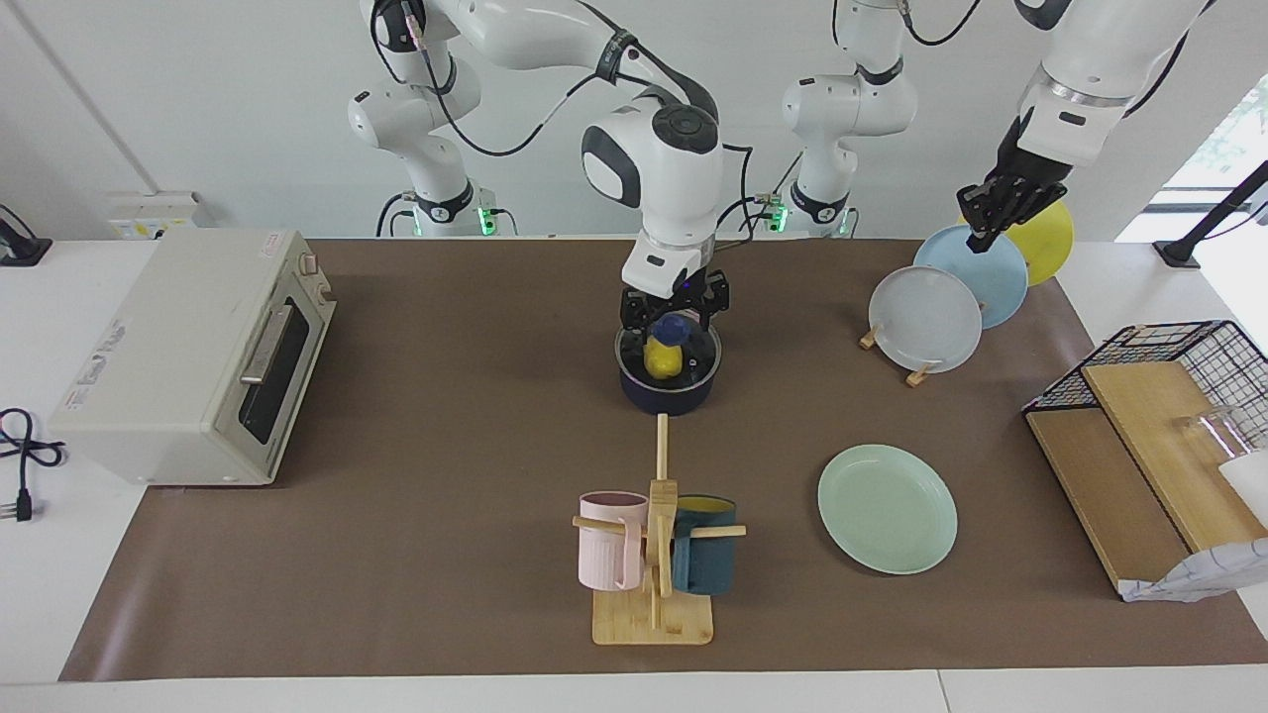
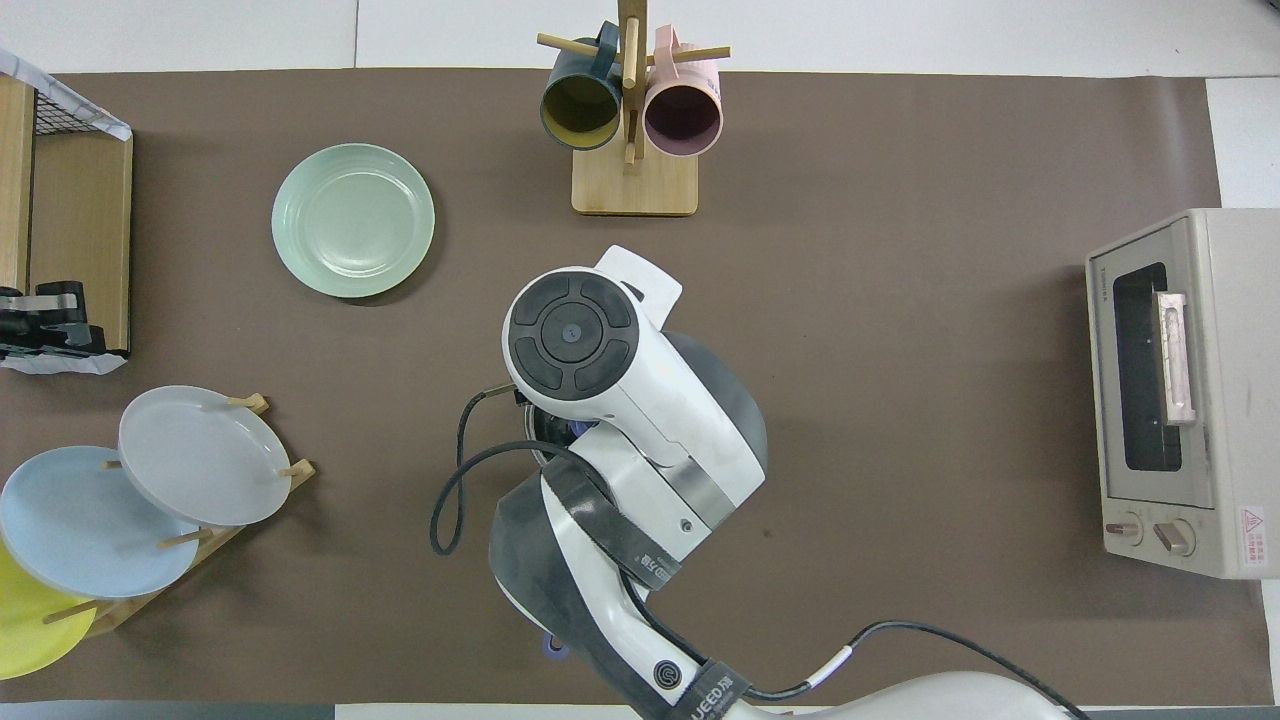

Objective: Transfer potato from pot to plate
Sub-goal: 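Grasp the glass lid knob with the right gripper, then lift the glass lid up off the saucepan with the right gripper, then carry the lid aside with the right gripper while the left gripper reaches the potato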

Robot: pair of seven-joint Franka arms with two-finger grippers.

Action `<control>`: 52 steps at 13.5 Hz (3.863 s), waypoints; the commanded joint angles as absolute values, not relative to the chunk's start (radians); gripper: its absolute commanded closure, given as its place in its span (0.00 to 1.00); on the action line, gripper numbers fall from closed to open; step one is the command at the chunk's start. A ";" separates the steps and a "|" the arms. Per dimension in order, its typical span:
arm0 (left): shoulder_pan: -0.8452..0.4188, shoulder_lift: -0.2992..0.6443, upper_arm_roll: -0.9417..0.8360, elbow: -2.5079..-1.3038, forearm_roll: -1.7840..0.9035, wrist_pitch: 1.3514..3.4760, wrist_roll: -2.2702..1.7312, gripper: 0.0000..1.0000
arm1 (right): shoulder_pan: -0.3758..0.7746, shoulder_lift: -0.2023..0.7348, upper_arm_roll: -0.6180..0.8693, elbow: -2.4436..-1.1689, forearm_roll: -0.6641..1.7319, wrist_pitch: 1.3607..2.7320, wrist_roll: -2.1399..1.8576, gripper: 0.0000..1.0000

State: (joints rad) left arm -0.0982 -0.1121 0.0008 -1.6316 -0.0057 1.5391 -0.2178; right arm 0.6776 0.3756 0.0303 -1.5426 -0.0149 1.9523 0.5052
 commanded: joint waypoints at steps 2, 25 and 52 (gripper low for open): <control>-0.101 -0.141 0.003 -1.672 0.005 1.585 -0.192 0.00 | 0.712 0.324 0.029 -1.669 -0.041 2.043 0.522 0.00; -0.103 -0.140 0.005 -1.675 -0.008 1.600 -0.198 0.00 | 0.716 0.293 0.032 -1.752 -0.041 2.114 0.523 0.46; -0.690 0.182 0.002 -1.905 -0.103 2.118 -0.627 0.01 | -0.003 0.100 0.029 -2.123 -0.017 2.233 -0.462 0.47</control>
State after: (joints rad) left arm -0.6643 0.1747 -0.0179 -1.9070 -0.0869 2.1016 -0.6367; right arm 0.0087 0.1762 0.0131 -2.0339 -0.0236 2.2025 -0.4464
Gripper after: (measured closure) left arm 0.009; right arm 0.339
